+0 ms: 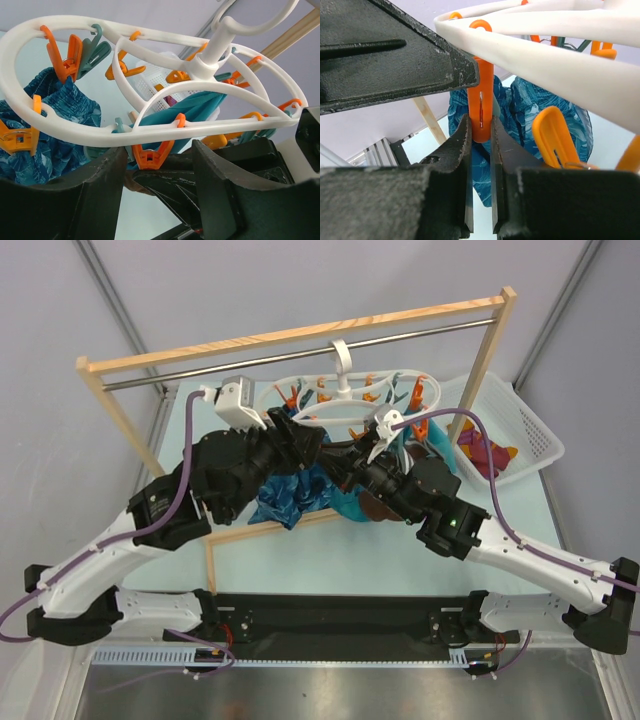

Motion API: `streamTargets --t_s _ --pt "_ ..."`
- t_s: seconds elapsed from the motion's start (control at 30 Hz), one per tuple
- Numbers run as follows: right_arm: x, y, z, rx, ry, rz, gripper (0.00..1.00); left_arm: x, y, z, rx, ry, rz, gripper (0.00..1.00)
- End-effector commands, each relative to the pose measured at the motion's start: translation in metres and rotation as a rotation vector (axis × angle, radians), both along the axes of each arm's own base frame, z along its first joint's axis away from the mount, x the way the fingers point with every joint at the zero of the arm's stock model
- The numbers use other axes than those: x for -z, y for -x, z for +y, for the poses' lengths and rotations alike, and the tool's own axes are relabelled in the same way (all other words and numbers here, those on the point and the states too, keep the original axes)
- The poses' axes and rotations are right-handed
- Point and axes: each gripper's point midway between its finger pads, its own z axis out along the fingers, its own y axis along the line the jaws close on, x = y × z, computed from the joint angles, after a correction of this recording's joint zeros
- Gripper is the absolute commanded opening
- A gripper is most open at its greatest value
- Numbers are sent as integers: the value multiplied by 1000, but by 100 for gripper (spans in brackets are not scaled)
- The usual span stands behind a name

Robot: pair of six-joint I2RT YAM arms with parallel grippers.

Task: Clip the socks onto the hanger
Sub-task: Open the clamp at the hanger.

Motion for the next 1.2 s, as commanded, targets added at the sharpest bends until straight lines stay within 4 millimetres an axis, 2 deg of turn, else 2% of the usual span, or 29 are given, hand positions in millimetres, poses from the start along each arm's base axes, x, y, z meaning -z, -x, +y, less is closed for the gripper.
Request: streamTargets --t_s 0.0,0.2,0.33,0.53,0.63,0.7,0.8,1.07,1.17 --pt "-31 4 -8 10 -56 -49 0 -17 7 6 21 48 -26 58" --pt "-34 4 -15 27 -50 -53 0 -18 16 30 15 55 -48 59" --pt "-33 3 -17 30 -45 -54 0 -22 25 35 49 80 -50 59" --pt "-31 3 -13 21 -40 -48 0 -34 34 28 119 131 -64 50" --pt "-32 4 -13 14 -42 -47 0 -32 34 19 141 120 -59 53" --pt "-34 5 -13 14 -46 -47 0 -28 33 12 156 104 -48 59" --pt "-35 6 -12 4 -47 -49 0 -22 30 3 159 79 -31 64" --pt "-35 9 -10 -6 -45 -50 0 -10 18 -1 105 44 -13 64" --pt "-36 10 -10 -10 -46 -54 0 -11 15 -1 86 49 -25 63"
